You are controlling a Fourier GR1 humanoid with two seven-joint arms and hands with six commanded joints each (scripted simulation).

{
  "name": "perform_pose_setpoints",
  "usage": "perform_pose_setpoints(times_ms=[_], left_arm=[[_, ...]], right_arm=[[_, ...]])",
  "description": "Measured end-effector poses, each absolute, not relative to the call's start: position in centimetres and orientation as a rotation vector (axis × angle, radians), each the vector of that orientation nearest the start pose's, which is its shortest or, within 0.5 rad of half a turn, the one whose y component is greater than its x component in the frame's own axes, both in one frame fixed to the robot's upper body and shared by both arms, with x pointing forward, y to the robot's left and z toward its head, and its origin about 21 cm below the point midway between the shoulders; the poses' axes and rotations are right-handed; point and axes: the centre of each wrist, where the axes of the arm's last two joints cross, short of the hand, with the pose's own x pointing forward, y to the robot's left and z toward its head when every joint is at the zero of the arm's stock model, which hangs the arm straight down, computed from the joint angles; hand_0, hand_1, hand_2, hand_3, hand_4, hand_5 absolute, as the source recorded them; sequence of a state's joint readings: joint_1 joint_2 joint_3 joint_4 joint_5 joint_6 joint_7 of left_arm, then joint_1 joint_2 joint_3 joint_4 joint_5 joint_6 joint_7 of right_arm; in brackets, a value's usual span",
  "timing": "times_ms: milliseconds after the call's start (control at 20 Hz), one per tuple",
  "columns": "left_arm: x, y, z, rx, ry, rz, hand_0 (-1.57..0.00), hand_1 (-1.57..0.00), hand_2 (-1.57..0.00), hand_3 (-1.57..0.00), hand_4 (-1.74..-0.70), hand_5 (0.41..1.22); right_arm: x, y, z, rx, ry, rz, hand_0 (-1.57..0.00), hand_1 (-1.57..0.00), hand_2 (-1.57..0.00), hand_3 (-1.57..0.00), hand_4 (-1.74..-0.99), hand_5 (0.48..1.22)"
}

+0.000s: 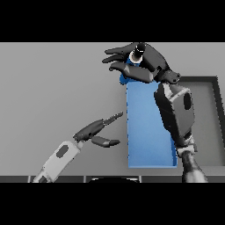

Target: Pick up the blue pipe and place it into the blue bin.

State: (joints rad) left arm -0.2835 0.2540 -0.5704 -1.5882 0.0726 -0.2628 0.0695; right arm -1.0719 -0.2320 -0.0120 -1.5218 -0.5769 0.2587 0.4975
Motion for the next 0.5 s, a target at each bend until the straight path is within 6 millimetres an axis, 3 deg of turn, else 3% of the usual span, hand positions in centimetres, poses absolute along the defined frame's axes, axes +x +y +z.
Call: perform_pose_setpoints(times_ms=[250, 500], left_arm=[[26.6, 13.8, 5.3, -0.433, -1.536, -0.945, 0.0, 0.0, 0.0, 0.0, -0.83, 0.463], [26.7, 14.2, 4.8, -0.42, -1.53, -0.956, 0.0, 0.0, 0.0, 0.0, -0.83, 0.464]], right_arm=[[39.0, -19.7, 28.6, 0.488, -1.749, 0.47, -1.57, -1.57, -1.57, -1.57, -1.499, 1.221], [39.4, -23.4, 22.9, 0.346, -1.56, 0.346, -1.57, -1.57, -1.57, -1.57, -1.499, 1.221]])
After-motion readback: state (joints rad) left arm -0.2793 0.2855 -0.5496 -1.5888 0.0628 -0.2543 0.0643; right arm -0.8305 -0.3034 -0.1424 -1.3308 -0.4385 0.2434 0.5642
